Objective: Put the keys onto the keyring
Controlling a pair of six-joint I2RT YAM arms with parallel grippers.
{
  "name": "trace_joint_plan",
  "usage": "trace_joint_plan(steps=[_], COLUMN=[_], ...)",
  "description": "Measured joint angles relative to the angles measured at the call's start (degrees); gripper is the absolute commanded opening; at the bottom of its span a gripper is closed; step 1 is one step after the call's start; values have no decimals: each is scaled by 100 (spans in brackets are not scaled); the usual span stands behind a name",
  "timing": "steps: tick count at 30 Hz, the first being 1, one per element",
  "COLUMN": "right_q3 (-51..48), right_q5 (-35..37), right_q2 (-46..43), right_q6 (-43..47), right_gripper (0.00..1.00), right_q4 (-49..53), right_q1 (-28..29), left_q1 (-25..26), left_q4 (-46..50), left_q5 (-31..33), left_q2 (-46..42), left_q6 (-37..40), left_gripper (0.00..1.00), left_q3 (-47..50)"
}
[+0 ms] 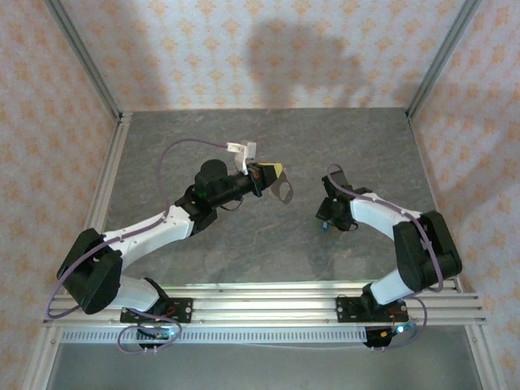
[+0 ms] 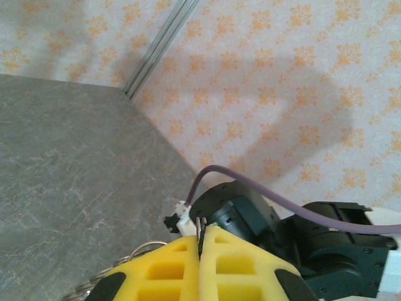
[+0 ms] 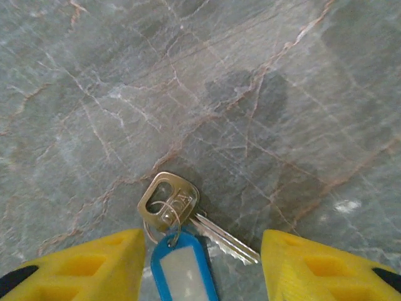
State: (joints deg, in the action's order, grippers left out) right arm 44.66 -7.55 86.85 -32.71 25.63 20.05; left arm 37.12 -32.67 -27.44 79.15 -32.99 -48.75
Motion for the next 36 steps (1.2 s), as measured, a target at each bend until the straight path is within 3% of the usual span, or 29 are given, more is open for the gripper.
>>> trace_joint_plan(steps=[7, 15, 22, 36], right_q3=[57, 57, 286, 859], right_q5=[-13, -986, -393, 9], right_q2=[105, -592, -866, 439], right_q6=[22, -2, -26, 197], right_gripper=[41, 41, 45, 46], right_q4=[-83, -951, -636, -420], right_q1=[155, 667, 579, 205], left_q1=[0, 31, 114, 151], left_q4=[-24, -28, -26, -22], left_q5=[4, 52, 94, 94], left_q2=[0, 0, 0, 0], left_q6=[-22, -61, -63, -59], left_gripper=[0, 0, 0, 0], left_q3=[0, 0, 0, -4])
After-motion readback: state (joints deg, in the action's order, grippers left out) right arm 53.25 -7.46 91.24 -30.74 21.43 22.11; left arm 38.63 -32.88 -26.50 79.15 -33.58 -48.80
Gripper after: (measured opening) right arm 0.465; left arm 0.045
